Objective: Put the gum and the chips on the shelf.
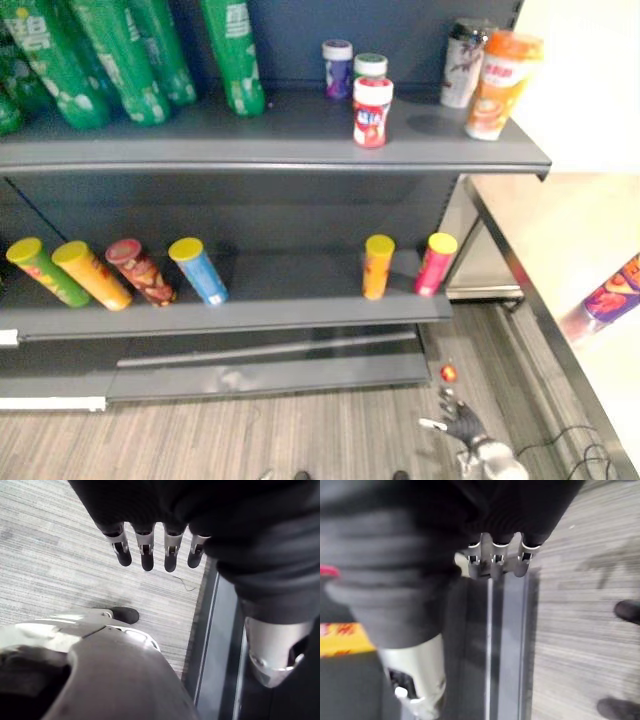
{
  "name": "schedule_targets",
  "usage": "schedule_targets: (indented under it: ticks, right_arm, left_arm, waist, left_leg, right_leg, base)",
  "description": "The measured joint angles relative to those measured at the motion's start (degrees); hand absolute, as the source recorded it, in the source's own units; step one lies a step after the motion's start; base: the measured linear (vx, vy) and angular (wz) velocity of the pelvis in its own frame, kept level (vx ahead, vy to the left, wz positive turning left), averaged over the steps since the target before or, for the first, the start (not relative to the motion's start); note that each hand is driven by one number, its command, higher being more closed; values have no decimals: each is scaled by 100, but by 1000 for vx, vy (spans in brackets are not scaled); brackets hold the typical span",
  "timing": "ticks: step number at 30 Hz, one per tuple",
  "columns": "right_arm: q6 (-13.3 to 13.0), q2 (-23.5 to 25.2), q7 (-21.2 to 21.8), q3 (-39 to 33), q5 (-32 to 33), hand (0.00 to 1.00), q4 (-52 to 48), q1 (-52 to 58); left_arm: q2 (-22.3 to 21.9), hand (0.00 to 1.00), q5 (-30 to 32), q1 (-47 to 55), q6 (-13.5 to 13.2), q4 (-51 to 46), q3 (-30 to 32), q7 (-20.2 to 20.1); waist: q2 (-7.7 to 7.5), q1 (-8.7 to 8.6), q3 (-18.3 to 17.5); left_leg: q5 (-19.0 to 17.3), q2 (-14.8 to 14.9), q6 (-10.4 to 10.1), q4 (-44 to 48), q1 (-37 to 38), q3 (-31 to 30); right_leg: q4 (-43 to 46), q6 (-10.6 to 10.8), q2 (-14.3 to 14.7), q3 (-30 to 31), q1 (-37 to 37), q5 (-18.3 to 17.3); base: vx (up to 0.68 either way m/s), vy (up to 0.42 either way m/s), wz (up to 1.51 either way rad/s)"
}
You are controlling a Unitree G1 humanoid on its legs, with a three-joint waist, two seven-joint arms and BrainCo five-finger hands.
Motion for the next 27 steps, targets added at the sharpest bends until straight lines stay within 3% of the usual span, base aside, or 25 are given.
schedule_targets:
  ticks: [10,20,22,24,27]
  right_arm:
    - [20,250,-246,-1359,355,0,1930,-103]
    - [-10,388,-341,-1863,573,0,2305,-116]
    - [-8,395,-348,-2058,589,0,2448,-122]
    - [3,382,-352,-2449,699,0,2499,-83]
    - [10,433,-351,-3102,804,0,2423,-2]
  left_arm:
    - [-6,0,125,6,-45,3,-80,-4]
    - [-9,0,-163,4,-121,78,-102,-17]
    - [-9,0,-278,-10,-121,78,-104,-29]
    - [0,0,-364,-46,-129,80,-103,-68]
    - [-37,0,-362,-99,-130,116,-25,-93]
  waist:
    - [57,-43,0]
    - [67,-70,104]
    - [32,-91,131]
    - [43,-202,286]
    - [175,-249,382]
  left_leg:
    - [-88,-13,-32,0,98,14]
    - [-173,-18,-11,37,353,56]
    - [-304,2,24,223,352,147]
    - [-902,100,47,1326,34,204]
    - [-1282,183,107,2003,-144,547]
  right_leg:
    - [0,39,-15,-10,100,-67]
    - [74,74,-28,16,312,-191]
    - [390,96,-71,64,212,-365]
    - [1098,135,-190,193,-23,-724]
    - [1256,256,-178,580,-236,-694]
  base:
    - [47,0,0]
    - [8,3,-1]
    - [8,27,-9]
    - [-5,26,-17]
    - [0,95,-62]
